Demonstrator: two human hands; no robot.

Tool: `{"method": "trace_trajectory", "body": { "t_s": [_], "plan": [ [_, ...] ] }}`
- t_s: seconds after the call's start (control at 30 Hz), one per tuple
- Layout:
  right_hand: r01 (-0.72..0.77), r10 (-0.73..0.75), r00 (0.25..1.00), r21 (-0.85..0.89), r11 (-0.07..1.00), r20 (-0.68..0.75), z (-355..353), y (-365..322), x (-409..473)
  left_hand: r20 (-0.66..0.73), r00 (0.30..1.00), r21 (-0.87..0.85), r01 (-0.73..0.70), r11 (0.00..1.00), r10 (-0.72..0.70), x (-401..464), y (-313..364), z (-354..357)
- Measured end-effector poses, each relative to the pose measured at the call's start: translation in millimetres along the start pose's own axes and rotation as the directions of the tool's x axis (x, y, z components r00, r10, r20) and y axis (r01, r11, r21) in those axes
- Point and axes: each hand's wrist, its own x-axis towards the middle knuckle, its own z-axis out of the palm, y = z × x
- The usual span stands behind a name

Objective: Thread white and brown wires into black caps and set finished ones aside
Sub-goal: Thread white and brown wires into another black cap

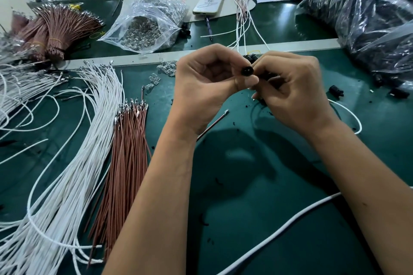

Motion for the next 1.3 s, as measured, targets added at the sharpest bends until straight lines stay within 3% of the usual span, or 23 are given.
{"method": "trace_trajectory", "body": {
  "t_s": [0.2,0.43,0.67,0.9,1.3],
  "plan": [
    [0.038,-0.038,0.999,-0.097,0.995,-0.001,4.1,3.7,1.9,-0.064,0.998,0.004,0.028,1.000,-0.028,0.5,-5.5,-0.2],
    [0.031,-0.031,0.999,-0.001,1.000,-0.034,5.3,3.8,0.4,-0.033,0.998,-0.032,0.052,0.998,-0.053,2.5,-9.0,0.5],
    [-0.008,0.007,1.000,0.020,1.000,0.021,9.9,3.8,-0.8,-0.105,0.994,0.138,0.032,0.990,-0.018,3.5,-12.6,-3.0],
    [-0.078,0.074,0.996,0.088,0.993,0.055,12.1,0.2,1.8,-0.252,0.959,-0.077,0.113,0.991,-0.129,3.4,-20.2,4.1],
    [-0.194,0.180,0.975,0.101,0.976,0.129,19.2,5.8,-0.9,-0.370,0.901,-0.046,0.225,0.973,-0.226,3.5,-23.1,6.1]
  ]
}}
